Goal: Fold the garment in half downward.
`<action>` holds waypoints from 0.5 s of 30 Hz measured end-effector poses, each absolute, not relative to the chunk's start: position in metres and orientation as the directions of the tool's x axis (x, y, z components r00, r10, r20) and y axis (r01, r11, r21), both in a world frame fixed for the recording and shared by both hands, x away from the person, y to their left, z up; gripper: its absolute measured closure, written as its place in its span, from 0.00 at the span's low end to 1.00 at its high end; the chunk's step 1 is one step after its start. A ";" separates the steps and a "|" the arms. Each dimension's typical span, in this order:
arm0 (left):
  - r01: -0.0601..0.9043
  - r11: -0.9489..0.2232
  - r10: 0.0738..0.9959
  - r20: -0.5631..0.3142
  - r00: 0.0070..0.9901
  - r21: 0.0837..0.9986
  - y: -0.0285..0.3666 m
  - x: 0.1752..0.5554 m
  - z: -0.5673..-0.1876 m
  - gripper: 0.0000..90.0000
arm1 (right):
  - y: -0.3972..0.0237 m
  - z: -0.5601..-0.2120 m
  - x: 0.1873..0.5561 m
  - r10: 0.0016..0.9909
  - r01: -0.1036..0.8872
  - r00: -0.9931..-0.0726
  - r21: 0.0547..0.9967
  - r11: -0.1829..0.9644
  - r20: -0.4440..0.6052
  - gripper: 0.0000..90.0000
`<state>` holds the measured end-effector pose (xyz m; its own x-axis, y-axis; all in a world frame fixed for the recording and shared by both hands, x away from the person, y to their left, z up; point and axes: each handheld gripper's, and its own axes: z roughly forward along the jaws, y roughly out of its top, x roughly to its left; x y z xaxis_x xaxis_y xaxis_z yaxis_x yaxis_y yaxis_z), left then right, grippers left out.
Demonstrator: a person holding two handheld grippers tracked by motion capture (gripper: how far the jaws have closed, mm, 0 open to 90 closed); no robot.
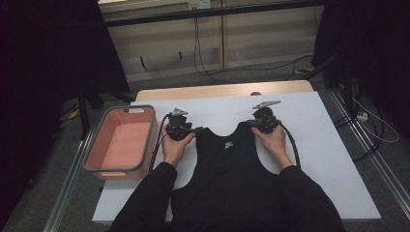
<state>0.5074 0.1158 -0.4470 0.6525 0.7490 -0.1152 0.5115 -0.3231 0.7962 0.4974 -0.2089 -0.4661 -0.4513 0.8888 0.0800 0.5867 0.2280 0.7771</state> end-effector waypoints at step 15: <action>0.511 -0.327 0.743 -0.117 0.658 0.795 0.121 0.513 -0.452 0.59 | -0.214 -0.468 0.498 0.896 0.592 -0.438 0.773 0.227 0.073 0.96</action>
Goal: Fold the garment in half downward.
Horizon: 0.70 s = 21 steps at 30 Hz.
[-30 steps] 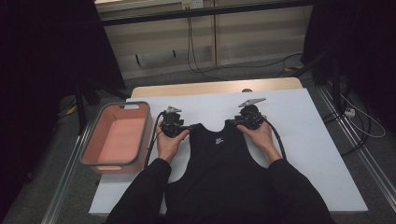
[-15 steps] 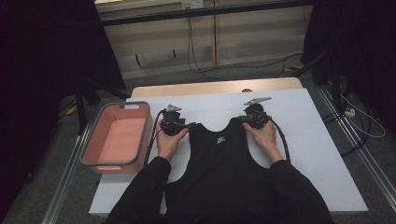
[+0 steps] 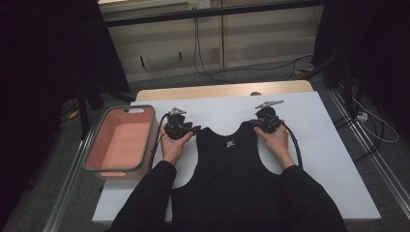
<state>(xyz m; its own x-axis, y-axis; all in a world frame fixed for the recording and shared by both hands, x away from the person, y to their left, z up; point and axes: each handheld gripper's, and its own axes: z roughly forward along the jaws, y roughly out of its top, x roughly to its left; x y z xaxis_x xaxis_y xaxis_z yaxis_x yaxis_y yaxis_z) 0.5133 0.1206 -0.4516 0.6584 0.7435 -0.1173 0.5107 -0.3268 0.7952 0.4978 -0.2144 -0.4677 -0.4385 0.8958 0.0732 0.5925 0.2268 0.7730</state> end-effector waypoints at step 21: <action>0.487 -0.416 0.693 -0.079 0.716 0.768 0.096 0.518 -0.466 0.63 | -0.215 -0.468 0.496 0.891 0.596 -0.447 0.768 0.233 0.077 0.96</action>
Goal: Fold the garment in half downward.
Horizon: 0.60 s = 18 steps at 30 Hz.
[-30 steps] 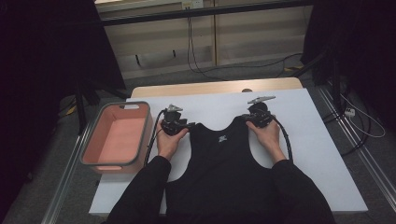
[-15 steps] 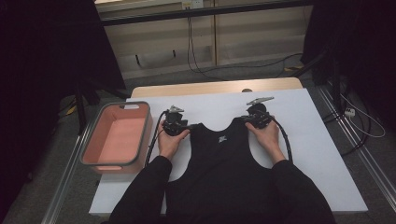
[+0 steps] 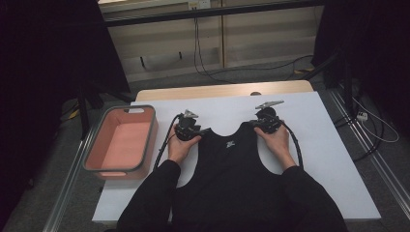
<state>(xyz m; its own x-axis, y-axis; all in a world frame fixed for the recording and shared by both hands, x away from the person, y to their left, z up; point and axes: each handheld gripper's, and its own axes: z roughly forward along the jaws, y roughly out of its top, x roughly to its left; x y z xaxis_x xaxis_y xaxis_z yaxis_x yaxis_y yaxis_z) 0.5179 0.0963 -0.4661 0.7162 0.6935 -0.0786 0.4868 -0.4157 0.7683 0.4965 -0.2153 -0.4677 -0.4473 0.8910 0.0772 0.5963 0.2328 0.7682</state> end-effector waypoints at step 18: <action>0.534 -0.425 0.687 -0.124 0.716 0.731 0.097 0.515 -0.462 0.91 | -0.214 -0.467 0.493 0.884 0.595 -0.462 0.765 0.246 0.075 0.96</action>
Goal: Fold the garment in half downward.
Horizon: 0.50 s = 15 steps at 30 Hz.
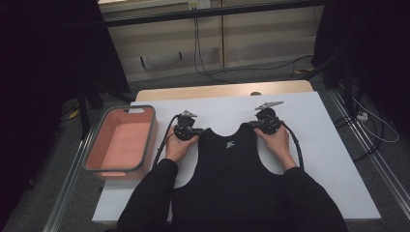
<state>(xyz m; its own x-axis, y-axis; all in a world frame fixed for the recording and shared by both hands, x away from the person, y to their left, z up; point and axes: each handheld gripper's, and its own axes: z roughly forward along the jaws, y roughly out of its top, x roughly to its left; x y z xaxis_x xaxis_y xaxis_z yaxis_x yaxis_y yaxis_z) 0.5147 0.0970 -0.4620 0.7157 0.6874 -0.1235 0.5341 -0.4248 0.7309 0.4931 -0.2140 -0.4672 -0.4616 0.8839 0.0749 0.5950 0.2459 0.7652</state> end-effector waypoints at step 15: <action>0.537 -0.320 0.686 -0.200 0.699 0.780 0.108 0.516 -0.448 0.95 | -0.221 -0.450 0.488 0.876 0.556 -0.466 0.811 0.182 0.123 0.96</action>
<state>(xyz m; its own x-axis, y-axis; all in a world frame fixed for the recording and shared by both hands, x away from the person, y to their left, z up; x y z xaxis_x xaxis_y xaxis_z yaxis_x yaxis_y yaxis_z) 0.5155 0.1084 -0.4481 0.6994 0.6861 -0.2004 0.5374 -0.3199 0.7803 0.4876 -0.2211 -0.4502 -0.4661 0.8762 0.1226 0.5561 0.1823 0.8109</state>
